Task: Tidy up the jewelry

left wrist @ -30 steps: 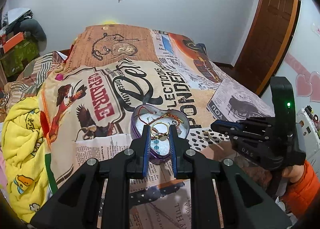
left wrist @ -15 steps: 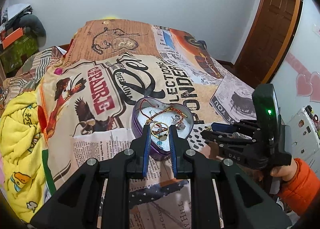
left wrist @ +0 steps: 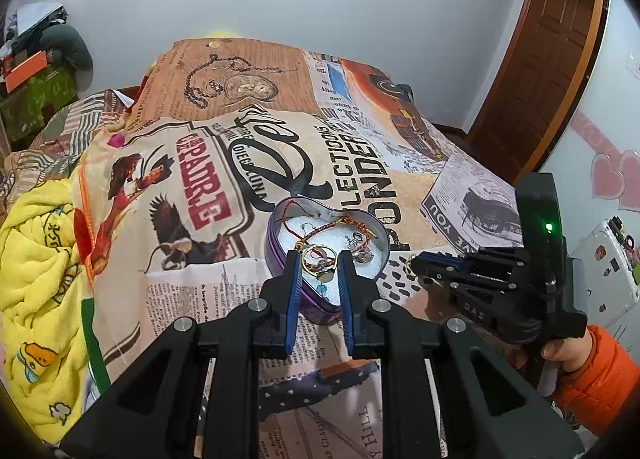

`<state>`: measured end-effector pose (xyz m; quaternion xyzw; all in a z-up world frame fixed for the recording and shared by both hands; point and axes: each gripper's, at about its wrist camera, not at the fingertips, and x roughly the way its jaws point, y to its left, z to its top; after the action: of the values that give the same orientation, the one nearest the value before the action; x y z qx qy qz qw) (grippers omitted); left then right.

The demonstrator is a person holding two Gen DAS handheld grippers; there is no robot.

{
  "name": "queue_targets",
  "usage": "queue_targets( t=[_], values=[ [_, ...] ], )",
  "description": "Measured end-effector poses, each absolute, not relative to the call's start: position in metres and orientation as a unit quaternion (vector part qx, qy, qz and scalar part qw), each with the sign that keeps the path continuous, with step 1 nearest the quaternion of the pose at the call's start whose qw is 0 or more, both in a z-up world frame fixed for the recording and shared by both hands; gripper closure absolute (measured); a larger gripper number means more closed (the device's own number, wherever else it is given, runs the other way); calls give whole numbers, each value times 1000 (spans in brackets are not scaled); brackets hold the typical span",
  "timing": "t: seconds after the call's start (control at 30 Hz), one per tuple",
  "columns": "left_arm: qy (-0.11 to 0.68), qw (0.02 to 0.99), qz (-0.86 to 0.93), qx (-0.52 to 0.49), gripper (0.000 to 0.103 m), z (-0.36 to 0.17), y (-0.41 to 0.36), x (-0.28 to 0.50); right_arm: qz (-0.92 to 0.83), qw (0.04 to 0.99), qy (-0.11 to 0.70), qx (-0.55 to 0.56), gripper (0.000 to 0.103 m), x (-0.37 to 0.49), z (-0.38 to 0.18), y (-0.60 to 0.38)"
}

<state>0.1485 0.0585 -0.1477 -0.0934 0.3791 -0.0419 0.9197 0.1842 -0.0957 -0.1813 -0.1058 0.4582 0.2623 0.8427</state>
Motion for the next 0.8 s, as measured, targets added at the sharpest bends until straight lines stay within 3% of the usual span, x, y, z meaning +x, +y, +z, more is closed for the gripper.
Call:
queue_targets(
  t=[0.4, 0.43, 0.5, 0.53, 0.57, 0.8],
  values=[
    [377, 920, -37, -95, 86, -147, 63, 146, 277, 844, 446, -110, 99, 178, -161, -90],
    [377, 920, -37, -96, 86, -147, 63, 146, 278, 837, 459, -107, 98, 182, -164, -90],
    [377, 920, -38, -96, 86, -147, 63, 146, 276, 823, 484, -112, 85, 187, -172, -88],
    [378, 920, -39, -96, 86, -147, 63, 146, 272, 817, 495, -117, 70, 189, -178, -86],
    [378, 920, -39, -95, 86, -148, 63, 146, 269, 818, 493, -123, 68, 189, -183, -84],
    [383, 918, -39, -94, 86, -154, 62, 149, 271, 831, 470, -121, 72, 191, -189, -86]
  ],
)
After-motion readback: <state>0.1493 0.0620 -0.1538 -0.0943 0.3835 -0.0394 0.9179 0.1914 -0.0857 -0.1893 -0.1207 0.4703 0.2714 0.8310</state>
